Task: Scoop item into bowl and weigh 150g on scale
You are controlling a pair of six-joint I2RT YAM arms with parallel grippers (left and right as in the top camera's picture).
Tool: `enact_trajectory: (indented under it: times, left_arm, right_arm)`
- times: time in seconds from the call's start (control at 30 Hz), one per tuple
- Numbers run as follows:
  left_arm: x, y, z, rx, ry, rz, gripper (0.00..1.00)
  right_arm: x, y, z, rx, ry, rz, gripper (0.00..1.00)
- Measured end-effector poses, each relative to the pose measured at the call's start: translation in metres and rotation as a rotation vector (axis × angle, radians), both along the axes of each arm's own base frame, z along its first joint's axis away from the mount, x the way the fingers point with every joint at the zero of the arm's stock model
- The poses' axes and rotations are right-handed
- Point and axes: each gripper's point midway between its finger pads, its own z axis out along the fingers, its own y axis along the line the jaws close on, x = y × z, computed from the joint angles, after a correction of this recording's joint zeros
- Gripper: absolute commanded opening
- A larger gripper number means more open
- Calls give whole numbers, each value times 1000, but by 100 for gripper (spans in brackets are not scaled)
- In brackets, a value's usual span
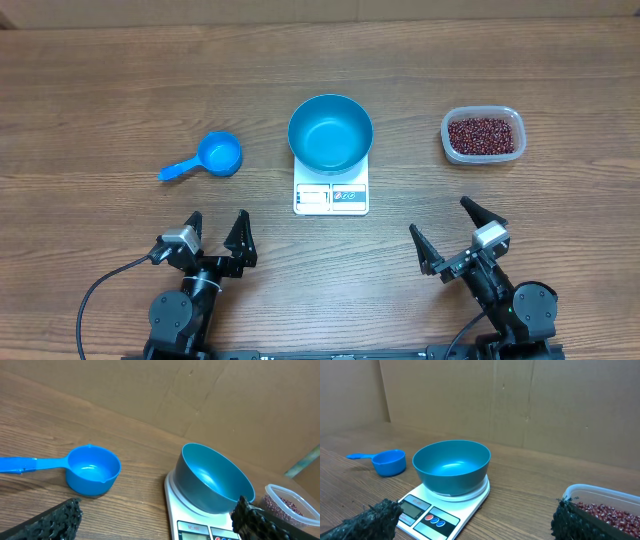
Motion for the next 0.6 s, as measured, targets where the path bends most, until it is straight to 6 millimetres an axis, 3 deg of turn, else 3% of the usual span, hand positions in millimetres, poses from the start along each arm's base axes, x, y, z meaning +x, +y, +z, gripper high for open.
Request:
enact_trajectory:
  times: [0.47,0.6]
  left_arm:
    - [0,1,0,0,-1,8,100]
    - [-2,-8,1,-25,2,-47,100]
  right_arm:
    - [0,0,0,0,0,0,100]
    - [0,0,0,0,0,0,100]
